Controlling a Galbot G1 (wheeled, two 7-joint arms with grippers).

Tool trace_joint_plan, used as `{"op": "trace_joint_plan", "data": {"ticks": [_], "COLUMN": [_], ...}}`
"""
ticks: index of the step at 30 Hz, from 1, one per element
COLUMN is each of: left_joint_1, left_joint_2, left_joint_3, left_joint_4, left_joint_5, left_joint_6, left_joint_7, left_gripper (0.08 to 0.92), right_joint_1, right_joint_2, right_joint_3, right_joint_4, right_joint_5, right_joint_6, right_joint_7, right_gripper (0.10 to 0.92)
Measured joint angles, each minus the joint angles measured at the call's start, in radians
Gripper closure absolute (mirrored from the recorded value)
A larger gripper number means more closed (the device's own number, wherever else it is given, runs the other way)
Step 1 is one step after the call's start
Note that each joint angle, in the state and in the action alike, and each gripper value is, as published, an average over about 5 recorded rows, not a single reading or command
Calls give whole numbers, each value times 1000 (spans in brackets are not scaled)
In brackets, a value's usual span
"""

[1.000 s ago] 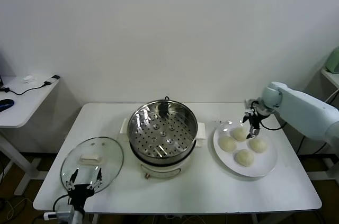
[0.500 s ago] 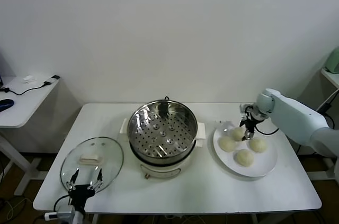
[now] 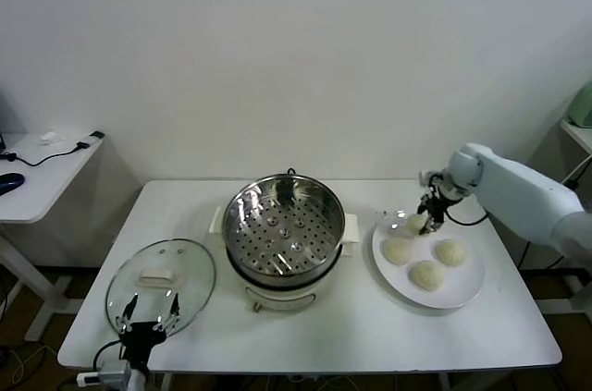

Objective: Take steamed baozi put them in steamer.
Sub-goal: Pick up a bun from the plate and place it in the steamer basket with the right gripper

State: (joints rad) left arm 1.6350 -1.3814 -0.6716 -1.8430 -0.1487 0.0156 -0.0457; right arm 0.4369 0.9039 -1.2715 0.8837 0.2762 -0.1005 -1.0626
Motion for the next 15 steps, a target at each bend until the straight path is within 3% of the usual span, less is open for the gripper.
{"op": "trace_joint_plan", "data": {"ticks": [9,15], "left_joint_1": [7,8], "left_joint_2": [-6,-7], "left_joint_3": [7,8], "left_joint_4": [-29,-33], "left_joint_5": [10,16], "left_joint_6": [1,2], "left_joint_7": [0,0], "left_gripper": [177,177], "right_joint_1": [337,423], "right_joint_2": [81,182], "right_joint_3": [-186,-238], "right_joint_4": [240,359], "right_joint_5": [139,153], "right_joint_6": [164,317], "right_joint_7": [-14,-15], "right_gripper": [431,431]}}
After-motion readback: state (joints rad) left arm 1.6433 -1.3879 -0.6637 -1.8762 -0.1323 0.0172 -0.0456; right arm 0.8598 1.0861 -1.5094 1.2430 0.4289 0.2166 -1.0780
